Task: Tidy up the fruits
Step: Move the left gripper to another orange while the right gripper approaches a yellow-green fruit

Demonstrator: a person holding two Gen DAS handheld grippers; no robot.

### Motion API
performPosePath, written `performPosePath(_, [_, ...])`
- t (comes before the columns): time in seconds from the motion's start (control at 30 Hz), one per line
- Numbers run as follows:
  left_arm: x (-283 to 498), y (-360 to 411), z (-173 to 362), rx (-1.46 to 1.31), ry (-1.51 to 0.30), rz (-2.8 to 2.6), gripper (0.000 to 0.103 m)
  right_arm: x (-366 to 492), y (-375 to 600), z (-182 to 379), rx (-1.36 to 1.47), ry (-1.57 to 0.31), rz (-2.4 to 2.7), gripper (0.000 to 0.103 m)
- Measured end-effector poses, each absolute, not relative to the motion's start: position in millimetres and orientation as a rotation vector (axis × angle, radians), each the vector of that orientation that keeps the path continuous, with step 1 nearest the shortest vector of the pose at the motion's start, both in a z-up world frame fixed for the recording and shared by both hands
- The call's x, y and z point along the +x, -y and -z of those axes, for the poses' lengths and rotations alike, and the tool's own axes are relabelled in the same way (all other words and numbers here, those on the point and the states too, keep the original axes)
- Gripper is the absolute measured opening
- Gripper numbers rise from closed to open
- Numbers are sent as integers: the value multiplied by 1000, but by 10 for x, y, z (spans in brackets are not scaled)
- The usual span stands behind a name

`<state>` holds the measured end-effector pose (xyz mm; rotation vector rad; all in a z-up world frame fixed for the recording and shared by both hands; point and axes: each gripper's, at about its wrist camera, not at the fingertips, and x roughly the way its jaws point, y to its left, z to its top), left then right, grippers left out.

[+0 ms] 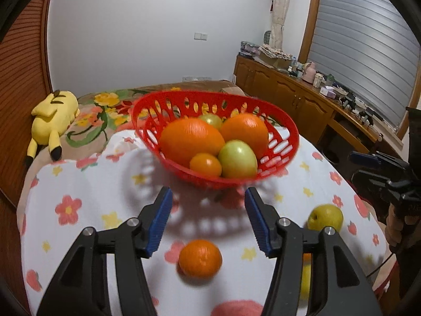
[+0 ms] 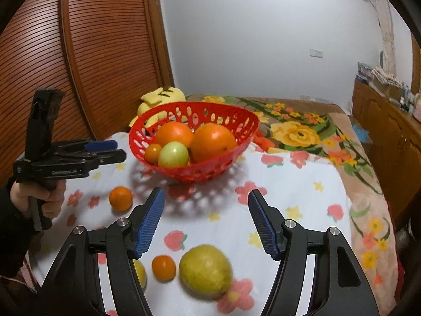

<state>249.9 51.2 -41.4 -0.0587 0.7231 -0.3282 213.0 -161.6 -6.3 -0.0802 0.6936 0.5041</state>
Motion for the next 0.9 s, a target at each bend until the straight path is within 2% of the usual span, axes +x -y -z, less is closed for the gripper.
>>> performPosePath(0.9, [2297, -527, 999, -39, -815, 309, 57, 1767, 1651, 581, 3, -767, -423, 76])
